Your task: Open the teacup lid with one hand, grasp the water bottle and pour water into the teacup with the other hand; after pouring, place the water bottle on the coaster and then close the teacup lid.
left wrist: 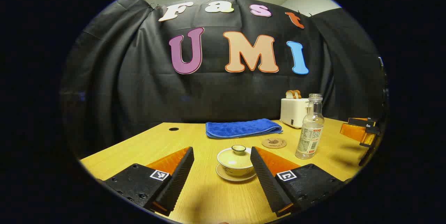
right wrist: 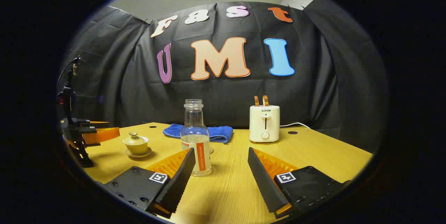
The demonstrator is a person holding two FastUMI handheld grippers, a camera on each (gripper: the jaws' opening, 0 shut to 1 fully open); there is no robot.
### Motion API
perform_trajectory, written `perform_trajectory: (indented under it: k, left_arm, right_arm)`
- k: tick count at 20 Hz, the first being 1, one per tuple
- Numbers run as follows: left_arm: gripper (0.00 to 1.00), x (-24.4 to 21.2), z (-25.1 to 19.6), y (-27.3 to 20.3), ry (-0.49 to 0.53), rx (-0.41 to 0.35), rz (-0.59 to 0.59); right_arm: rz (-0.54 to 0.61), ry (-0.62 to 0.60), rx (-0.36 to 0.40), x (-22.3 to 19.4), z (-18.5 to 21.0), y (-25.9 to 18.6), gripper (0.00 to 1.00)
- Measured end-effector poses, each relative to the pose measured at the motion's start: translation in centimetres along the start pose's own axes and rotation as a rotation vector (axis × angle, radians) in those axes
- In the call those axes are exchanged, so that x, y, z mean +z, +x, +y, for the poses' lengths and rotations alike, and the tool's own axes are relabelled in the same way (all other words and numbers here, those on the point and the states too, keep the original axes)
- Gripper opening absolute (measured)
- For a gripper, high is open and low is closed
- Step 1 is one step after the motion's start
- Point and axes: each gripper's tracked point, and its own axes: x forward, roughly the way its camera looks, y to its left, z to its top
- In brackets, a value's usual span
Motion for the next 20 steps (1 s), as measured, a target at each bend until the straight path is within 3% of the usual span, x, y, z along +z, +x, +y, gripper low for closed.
perform_trajectory:
  k: [20]
  left_arm:
    - [0.95,-0.2,0.23,0.79,-0.013,0.014,-0.036]
  right_arm:
    - [0.001,0.002,0.01,-0.07,0.25,-0.03,0.96]
